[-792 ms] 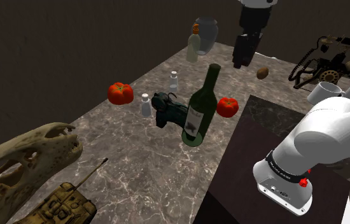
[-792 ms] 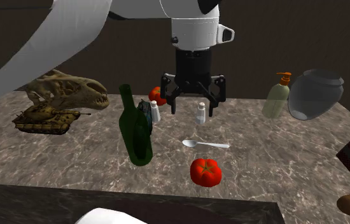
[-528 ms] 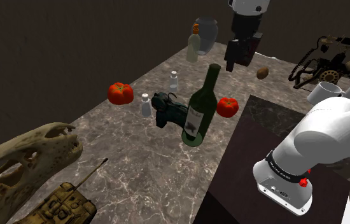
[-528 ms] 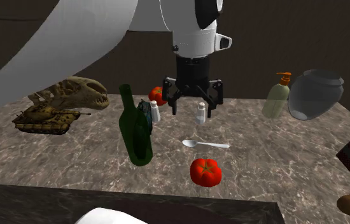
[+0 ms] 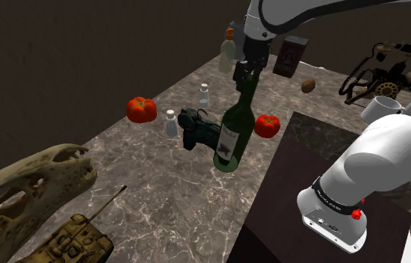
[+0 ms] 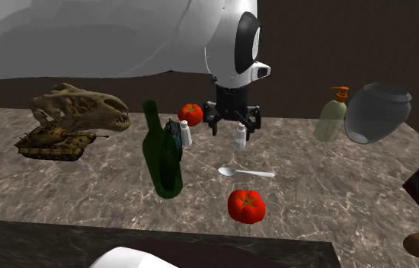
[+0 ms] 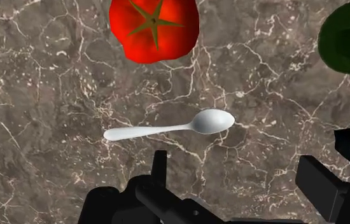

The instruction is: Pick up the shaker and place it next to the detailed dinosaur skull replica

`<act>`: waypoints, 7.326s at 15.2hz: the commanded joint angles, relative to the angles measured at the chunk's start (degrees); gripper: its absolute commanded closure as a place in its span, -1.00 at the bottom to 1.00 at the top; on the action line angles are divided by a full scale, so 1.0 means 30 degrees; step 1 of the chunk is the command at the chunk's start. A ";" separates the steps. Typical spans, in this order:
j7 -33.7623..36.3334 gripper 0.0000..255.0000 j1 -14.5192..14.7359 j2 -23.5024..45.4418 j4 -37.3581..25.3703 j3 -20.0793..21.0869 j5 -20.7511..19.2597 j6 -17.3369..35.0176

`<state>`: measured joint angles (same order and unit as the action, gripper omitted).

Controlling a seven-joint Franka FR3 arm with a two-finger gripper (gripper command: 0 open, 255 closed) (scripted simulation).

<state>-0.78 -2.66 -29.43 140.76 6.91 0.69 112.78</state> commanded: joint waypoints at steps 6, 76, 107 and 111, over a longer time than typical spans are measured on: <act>0.2180 -1.00 -0.0536 0.4504 -0.1165 0.0758 -0.0438 0.4893; 0.4454 1.00 -0.1097 0.8770 -0.9616 0.1080 -0.1477 0.2607; 1.0761 1.00 0.1814 0.8941 -1.4267 0.4583 -0.2484 -0.2476; 1.2760 1.00 0.2739 0.9770 -1.5256 0.5616 -0.3100 -0.2968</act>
<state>36.06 4.94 -0.78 95.76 23.08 -8.13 104.22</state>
